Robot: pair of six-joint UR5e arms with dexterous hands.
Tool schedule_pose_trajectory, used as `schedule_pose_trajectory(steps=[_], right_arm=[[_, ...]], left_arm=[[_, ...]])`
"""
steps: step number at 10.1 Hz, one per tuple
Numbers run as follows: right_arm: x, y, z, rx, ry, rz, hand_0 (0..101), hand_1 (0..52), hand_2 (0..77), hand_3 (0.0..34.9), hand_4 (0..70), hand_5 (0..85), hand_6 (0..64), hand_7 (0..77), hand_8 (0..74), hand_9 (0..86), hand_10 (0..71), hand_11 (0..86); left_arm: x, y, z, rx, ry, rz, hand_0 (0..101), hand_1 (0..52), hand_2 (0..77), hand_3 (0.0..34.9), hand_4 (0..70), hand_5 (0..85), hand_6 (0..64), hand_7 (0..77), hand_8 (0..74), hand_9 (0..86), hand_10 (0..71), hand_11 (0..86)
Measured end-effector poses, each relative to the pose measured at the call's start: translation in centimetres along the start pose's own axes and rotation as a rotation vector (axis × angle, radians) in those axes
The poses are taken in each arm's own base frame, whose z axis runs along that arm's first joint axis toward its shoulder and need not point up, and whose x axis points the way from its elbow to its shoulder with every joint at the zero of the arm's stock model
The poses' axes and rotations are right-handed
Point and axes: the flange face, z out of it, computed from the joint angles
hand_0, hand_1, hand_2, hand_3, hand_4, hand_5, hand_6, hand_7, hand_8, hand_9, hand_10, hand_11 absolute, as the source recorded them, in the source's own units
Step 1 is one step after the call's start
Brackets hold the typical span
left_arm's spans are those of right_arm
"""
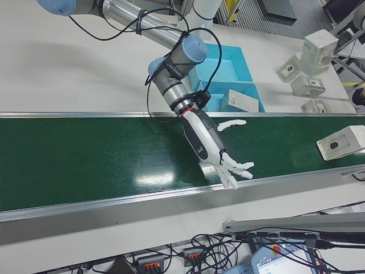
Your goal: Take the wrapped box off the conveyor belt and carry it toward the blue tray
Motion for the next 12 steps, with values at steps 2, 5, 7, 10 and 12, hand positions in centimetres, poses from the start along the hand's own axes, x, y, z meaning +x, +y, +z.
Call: schedule_pose_trajectory(steps=[2,5,7,10,12], right_arm=[[-0.56,0.14,0.11,-0.003,-0.002,-0.001,50,19.1,16.9,0.1,16.4,28.4,9.3,9.8,2.2,4.4,0.0,1.1],[-1.11,0.14,0.34,-0.004,0.008,-0.003,51,18.5,16.9,0.1,16.4,28.4,9.3,9.8,2.2,4.4,0.0,1.1],[-1.14,-0.04,0.36,-0.001,0.009,-0.006,51,18.0,16.4,0.1,16.4,28.4,9.3,9.8,2.2,4.4,0.0,1.1],[-1.00,-0.27,0.35,0.004,0.011,-0.008,50,16.4,14.2,0.1,13.1,28.4,9.3,9.8,2.2,4.4,0.0,1.1],[-0.96,-0.33,0.35,0.005,0.012,-0.009,50,16.4,14.2,0.8,14.2,28.4,8.7,9.8,1.6,4.4,0.0,1.1]], left_arm=[[0.00,0.00,0.00,0.000,0.000,0.000,0,0.0,0.5,0.0,0.0,1.1,0.5,0.0,0.5,0.0,0.5,0.5],[0.00,0.00,0.00,0.000,0.000,0.000,0,0.0,0.5,0.0,0.0,1.1,0.5,0.5,0.5,0.0,0.5,0.5],[0.00,0.00,0.00,0.000,0.000,0.000,0,0.0,0.5,0.0,0.0,1.1,0.5,0.0,0.5,0.0,0.5,0.5],[0.00,0.00,0.00,0.000,0.000,0.000,0,0.0,0.5,0.0,0.0,1.1,0.5,0.5,0.5,0.0,0.5,0.5],[0.00,0.00,0.00,0.000,0.000,0.000,0,0.0,0.5,0.0,0.0,1.1,0.5,0.0,0.5,0.0,0.5,0.5]])
